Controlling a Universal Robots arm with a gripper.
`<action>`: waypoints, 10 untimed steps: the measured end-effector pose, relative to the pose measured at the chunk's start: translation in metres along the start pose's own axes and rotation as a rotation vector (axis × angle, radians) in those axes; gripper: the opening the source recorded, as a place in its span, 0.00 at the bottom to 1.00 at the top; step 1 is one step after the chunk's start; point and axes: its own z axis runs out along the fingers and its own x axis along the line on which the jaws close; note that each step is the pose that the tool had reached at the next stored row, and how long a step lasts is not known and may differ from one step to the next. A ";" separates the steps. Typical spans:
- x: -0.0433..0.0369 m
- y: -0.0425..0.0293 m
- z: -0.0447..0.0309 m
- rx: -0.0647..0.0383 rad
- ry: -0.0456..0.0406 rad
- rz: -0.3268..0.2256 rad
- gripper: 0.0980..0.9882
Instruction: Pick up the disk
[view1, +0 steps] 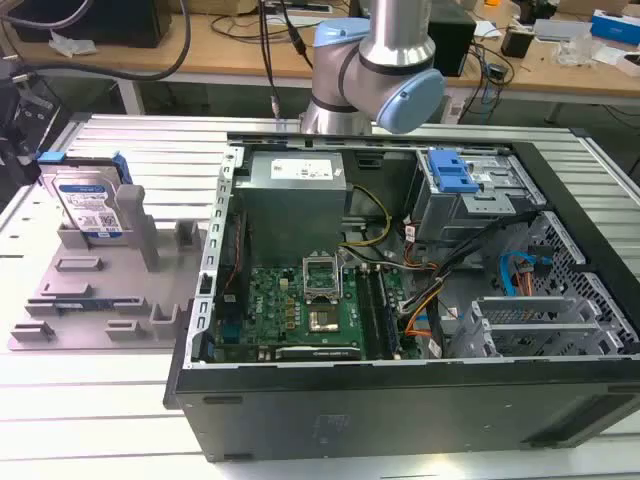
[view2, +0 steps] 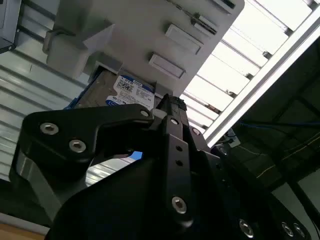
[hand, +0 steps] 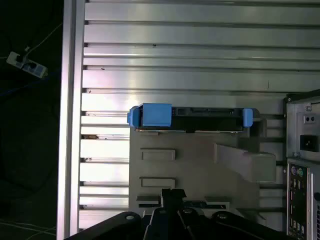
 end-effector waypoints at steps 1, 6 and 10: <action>0.0000 0.0000 0.0000 0.000 0.0000 0.000 0.01; 0.0000 0.0000 0.0000 0.000 0.0000 0.000 0.01; 0.0000 0.0000 0.0000 0.000 0.0001 -0.004 0.01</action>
